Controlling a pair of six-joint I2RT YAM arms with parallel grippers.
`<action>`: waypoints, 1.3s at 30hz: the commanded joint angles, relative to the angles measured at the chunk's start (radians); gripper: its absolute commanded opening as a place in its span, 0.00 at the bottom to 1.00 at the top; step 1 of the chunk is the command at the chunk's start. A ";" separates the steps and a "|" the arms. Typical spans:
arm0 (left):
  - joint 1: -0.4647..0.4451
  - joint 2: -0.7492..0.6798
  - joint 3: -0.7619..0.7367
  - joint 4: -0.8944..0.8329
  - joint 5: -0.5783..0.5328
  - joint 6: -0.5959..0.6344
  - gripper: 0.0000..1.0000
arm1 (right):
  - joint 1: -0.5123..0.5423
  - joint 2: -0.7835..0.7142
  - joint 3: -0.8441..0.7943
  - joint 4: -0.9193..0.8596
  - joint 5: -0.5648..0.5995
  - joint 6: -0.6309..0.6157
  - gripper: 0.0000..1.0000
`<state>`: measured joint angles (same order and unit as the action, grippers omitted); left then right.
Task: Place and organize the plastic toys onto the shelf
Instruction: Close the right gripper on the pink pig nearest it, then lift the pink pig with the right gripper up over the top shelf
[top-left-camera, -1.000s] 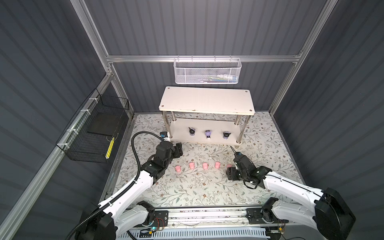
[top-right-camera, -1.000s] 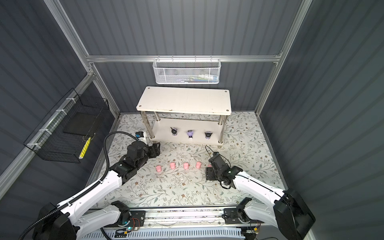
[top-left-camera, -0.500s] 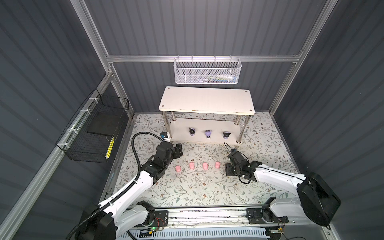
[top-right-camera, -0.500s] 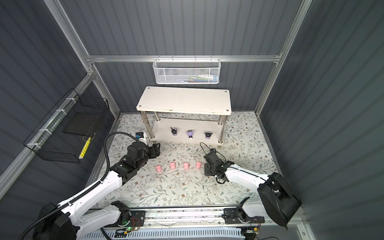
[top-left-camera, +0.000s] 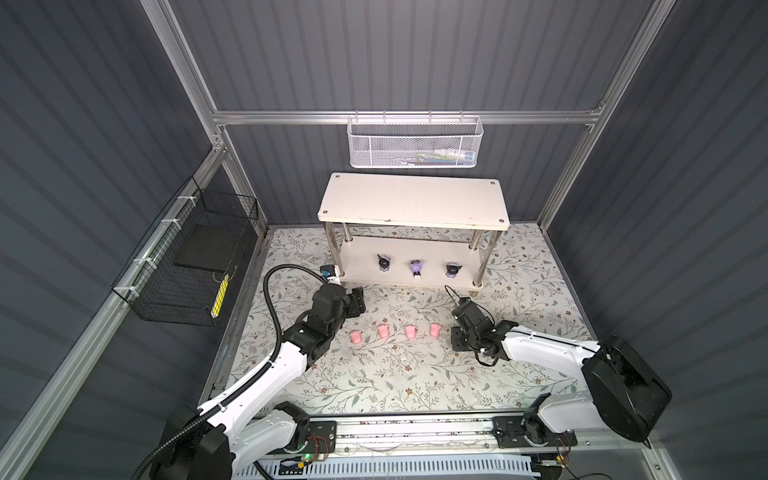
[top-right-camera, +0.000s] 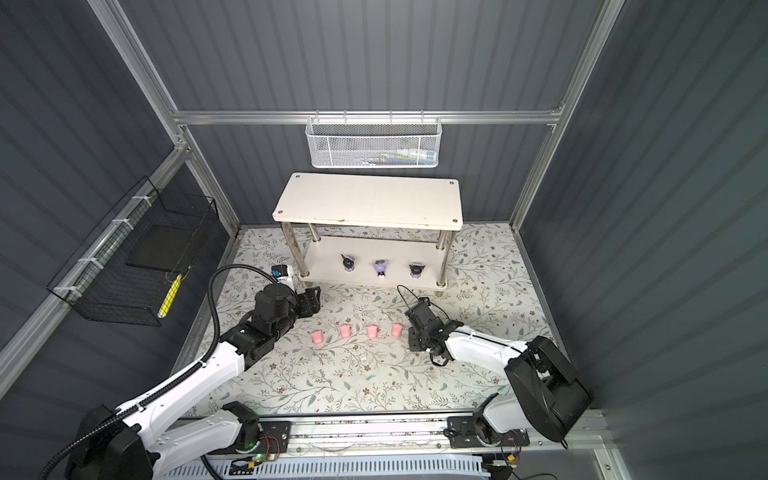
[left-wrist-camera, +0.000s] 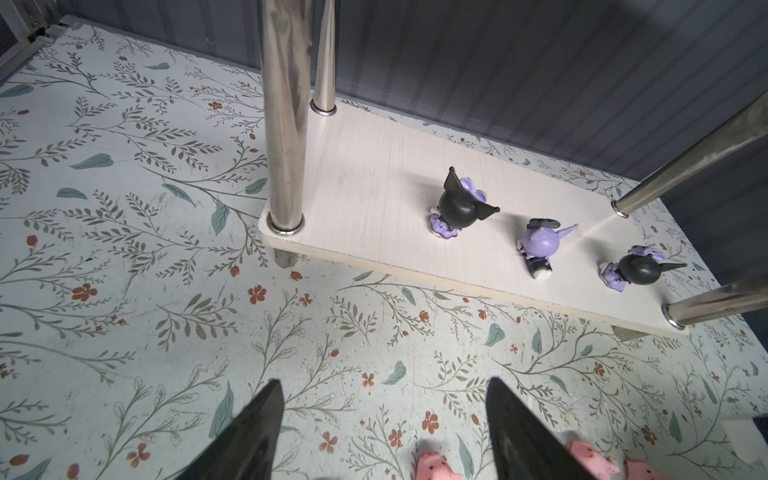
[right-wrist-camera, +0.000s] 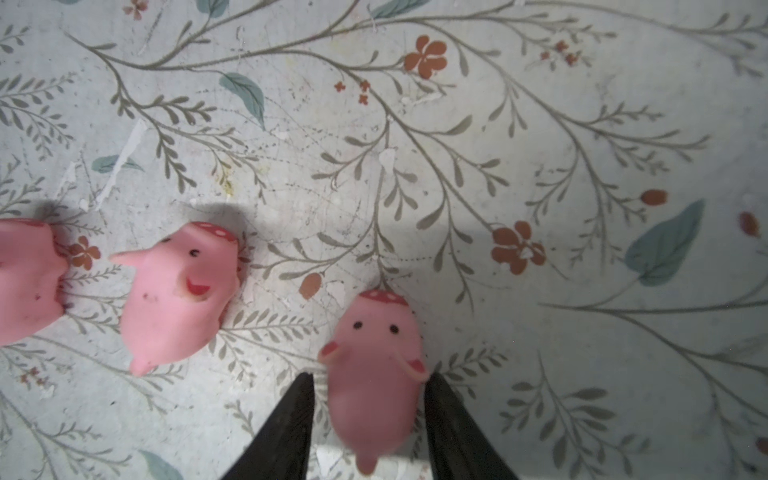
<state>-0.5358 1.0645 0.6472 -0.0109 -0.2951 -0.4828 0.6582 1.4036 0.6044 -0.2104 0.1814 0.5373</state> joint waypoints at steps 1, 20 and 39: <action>0.005 -0.010 -0.018 0.008 0.002 0.000 0.76 | 0.001 0.017 0.023 0.008 0.013 -0.009 0.42; 0.006 -0.019 -0.022 0.000 0.002 0.006 0.76 | 0.004 -0.384 0.142 -0.465 0.022 -0.018 0.27; 0.006 0.032 -0.049 0.052 0.053 -0.024 0.76 | -0.041 -0.133 1.277 -1.027 0.192 -0.222 0.29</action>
<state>-0.5350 1.0836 0.6247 0.0086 -0.2687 -0.4843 0.6418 1.1877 1.7905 -1.1694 0.3202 0.3965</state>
